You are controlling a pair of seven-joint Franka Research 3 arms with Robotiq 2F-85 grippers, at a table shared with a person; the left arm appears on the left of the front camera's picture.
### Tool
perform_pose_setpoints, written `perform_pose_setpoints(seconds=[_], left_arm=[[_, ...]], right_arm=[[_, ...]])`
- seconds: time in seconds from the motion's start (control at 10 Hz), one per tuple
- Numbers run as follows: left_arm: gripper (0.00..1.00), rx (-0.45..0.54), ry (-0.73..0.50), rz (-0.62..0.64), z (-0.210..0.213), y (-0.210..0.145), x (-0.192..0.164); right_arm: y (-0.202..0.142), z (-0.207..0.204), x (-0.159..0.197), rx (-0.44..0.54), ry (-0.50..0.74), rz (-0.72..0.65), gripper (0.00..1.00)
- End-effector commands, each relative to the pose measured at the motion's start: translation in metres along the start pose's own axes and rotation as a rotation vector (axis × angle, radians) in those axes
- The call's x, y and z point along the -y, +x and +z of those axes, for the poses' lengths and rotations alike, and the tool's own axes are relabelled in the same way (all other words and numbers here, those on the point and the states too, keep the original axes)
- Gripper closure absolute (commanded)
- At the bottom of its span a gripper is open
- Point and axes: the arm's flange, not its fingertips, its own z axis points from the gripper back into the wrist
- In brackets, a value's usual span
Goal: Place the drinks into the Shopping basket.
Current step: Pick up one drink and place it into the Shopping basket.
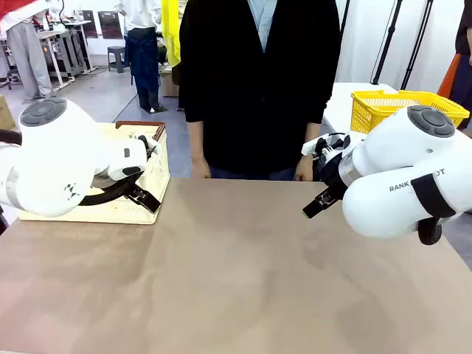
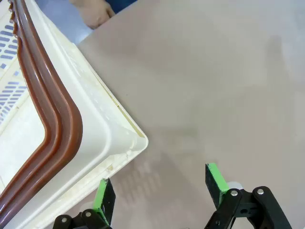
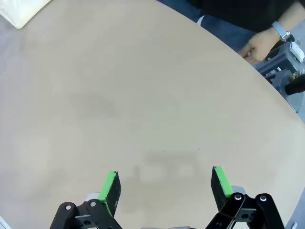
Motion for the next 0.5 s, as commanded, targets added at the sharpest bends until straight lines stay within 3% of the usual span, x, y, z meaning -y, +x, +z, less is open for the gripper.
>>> perform_pose_setpoints(seconds=[0.0,0.4], left_arm=[[0.00,0.000,0.000,0.000,0.0001,0.0000,0.0000],[0.00,0.000,0.000,0.000,0.0001,0.0000,0.0000]], right_arm=[[0.0000,0.0000,0.0000,0.000,0.000,0.000,0.00],[0.0000,0.0000,0.0000,0.000,0.000,0.000,0.00]])
